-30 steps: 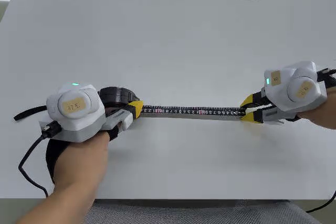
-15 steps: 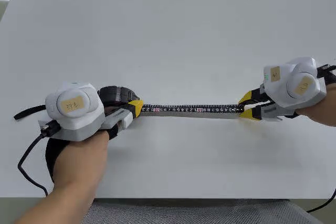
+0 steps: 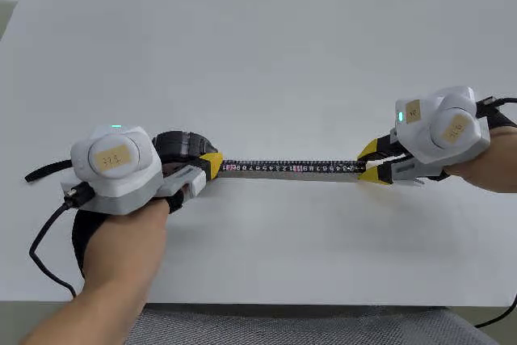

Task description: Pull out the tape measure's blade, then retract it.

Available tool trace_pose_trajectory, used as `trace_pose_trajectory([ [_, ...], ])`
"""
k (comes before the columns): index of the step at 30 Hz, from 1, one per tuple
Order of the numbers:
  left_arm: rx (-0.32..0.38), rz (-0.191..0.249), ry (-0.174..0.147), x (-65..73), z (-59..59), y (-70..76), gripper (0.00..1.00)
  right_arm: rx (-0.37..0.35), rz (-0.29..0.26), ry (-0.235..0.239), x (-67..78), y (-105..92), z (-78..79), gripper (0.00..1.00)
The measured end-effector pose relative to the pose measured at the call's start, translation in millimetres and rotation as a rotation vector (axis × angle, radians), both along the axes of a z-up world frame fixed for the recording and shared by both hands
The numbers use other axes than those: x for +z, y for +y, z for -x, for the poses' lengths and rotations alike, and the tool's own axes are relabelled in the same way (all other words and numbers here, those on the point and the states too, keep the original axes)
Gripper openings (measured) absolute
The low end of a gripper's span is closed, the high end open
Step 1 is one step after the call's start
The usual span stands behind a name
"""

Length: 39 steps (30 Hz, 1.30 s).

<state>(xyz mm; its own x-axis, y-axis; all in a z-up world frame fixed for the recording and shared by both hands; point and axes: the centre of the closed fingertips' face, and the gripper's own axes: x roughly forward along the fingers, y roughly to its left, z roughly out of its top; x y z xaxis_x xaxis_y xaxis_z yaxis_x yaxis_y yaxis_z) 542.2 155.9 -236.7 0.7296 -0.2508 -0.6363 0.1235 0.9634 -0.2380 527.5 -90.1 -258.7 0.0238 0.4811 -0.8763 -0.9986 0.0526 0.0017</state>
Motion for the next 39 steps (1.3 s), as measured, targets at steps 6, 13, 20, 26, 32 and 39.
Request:
trace_pose_trajectory([
  [6,0.001,0.009,0.0,0.0,-0.2,0.1,0.57,0.003,-0.008,0.003,-0.1,7.4,-1.0,0.1],
  [13,0.002,0.017,0.001,-1.0,-0.5,0.7,0.57,-0.001,-0.015,0.006,-0.7,12.7,-1.7,0.1],
  [20,0.003,0.027,0.003,-3.1,-1.1,1.3,0.57,-0.002,-0.019,0.012,-2.3,16.0,-2.0,0.1],
  [26,0.003,0.031,0.003,-3.9,-1.1,1.4,0.57,-0.001,-0.021,0.012,-3.1,17.9,-3.0,0.1],
  [32,0.005,0.037,0.005,-4.0,-0.8,1.4,0.57,-0.006,-0.03,0.017,-2.6,21.0,-3.3,0.1],
  [39,0.003,0.044,0.004,-3.7,-0.4,1.5,0.57,-0.001,-0.032,0.018,-3.6,25.6,-2.3,0.1],
])
